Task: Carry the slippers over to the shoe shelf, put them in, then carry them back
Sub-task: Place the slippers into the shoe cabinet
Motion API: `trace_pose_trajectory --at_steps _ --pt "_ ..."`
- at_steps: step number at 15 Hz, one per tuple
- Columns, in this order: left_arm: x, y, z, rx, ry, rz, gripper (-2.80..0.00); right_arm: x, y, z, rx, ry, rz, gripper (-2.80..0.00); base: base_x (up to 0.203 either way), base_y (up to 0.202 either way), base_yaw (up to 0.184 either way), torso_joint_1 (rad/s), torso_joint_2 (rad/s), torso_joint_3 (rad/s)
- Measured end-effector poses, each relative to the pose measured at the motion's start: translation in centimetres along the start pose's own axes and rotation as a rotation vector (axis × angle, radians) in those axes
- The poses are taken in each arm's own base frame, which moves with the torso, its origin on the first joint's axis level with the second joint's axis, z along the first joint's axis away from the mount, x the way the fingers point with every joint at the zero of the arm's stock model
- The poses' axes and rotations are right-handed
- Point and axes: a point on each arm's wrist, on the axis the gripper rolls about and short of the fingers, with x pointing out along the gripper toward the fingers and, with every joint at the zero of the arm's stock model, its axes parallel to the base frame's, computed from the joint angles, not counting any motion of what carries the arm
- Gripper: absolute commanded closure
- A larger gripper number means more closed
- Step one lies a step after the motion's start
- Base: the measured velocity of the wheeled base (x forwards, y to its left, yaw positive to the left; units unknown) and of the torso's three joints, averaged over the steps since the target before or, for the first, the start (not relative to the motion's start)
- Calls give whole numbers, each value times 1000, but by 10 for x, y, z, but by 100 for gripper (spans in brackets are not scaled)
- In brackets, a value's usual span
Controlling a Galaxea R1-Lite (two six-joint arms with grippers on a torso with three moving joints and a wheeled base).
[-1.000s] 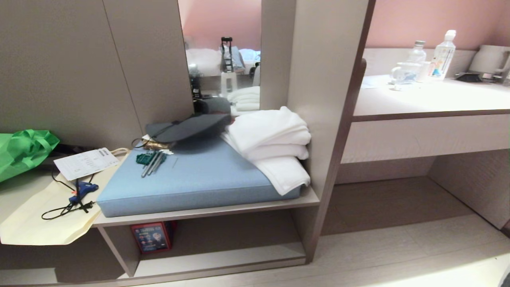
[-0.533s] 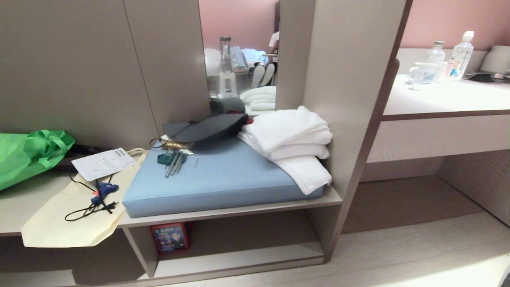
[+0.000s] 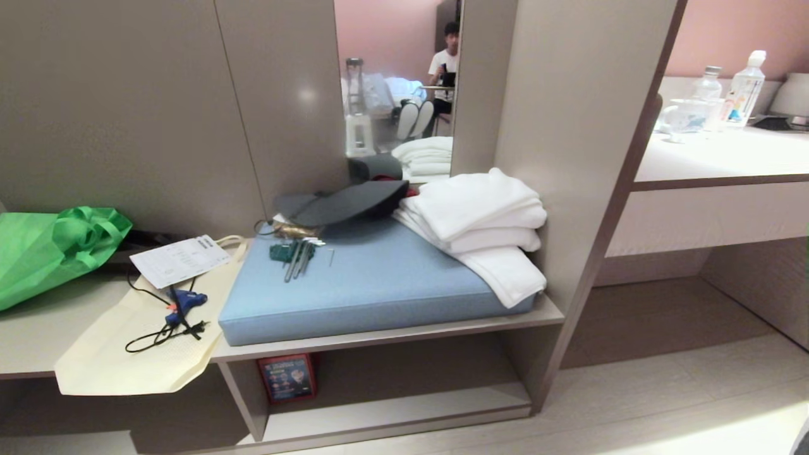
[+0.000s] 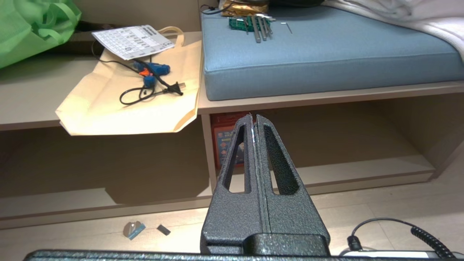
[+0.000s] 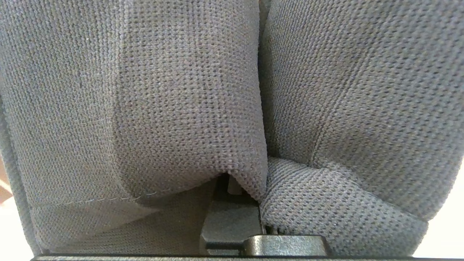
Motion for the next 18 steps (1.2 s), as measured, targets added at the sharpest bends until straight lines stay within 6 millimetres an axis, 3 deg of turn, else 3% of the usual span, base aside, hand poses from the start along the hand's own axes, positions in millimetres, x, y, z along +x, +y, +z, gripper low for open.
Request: trace_pose_trajectory --at_steps 4,10,18 --pt "0 0 0 0 0 0 0 0 0 0 -1 0 2 0 0 0 0 0 0 0" --pt "0 0 0 0 0 0 0 0 0 0 2 0 0 0 -183 0 1 3 3 4" --pt "0 0 0 0 0 0 0 0 0 0 1 0 0 0 -8 0 0 1 1 -53"
